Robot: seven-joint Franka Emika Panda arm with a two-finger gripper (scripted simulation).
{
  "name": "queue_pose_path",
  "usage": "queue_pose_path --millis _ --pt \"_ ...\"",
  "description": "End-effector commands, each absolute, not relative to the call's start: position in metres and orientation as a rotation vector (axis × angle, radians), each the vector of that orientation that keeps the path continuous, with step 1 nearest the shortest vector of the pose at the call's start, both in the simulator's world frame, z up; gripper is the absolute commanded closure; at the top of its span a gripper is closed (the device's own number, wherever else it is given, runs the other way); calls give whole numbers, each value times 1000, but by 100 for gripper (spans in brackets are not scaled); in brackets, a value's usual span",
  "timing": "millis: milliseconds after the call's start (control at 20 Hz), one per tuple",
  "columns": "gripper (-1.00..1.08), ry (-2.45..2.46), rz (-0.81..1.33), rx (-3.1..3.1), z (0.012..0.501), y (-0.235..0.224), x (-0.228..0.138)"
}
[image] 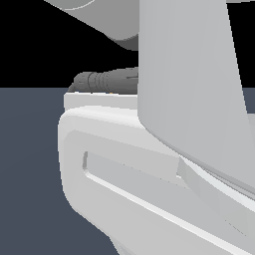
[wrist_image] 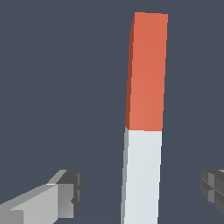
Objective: Insert the peg into the horizontal hole in a box.
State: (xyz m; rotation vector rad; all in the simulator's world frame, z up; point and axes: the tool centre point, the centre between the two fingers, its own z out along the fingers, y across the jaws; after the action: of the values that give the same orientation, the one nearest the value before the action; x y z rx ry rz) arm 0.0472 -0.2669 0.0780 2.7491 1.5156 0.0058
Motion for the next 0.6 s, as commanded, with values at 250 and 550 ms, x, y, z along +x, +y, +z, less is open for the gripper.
queue_pose_path --millis 250,550 --pt "-92 1451 0 2786 67 -290 45" --pt "-92 1453 -1 2785 61 -290 44"
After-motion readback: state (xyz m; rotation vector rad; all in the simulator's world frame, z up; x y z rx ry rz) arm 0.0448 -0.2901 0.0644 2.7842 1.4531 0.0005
